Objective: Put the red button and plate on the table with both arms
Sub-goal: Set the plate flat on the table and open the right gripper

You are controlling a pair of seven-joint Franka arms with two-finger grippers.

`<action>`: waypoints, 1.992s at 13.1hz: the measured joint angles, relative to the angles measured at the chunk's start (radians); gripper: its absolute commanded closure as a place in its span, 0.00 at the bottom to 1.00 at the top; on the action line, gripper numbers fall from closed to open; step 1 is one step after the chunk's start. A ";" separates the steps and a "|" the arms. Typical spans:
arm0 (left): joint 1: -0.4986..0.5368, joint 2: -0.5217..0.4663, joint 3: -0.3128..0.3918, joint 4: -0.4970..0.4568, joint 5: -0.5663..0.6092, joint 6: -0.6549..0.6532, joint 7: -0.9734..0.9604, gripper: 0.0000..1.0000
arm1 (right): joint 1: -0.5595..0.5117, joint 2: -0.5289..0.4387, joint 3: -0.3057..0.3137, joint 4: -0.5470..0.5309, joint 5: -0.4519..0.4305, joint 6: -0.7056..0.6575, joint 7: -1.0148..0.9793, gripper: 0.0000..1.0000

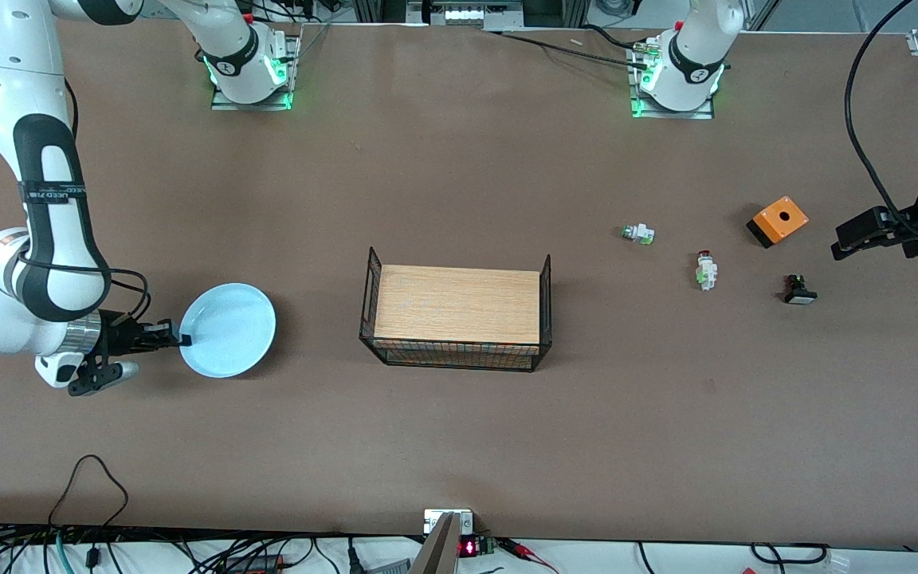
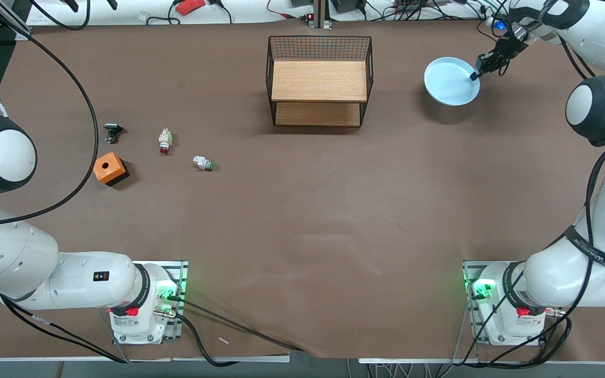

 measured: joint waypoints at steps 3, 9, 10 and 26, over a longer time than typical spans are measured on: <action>-0.028 -0.002 0.028 -0.005 -0.006 0.000 0.000 0.00 | -0.011 0.043 0.001 0.000 0.049 0.068 -0.122 1.00; -0.029 -0.038 0.029 -0.060 -0.006 0.027 0.000 0.00 | -0.021 0.076 0.001 0.001 0.098 0.094 -0.162 0.98; -0.029 -0.057 0.029 -0.092 -0.006 0.050 0.000 0.00 | -0.025 0.081 0.001 0.001 0.107 0.094 -0.165 0.98; -0.038 -0.113 0.030 -0.134 -0.006 0.032 -0.001 0.00 | -0.041 0.116 0.016 0.005 0.207 0.133 -0.278 0.00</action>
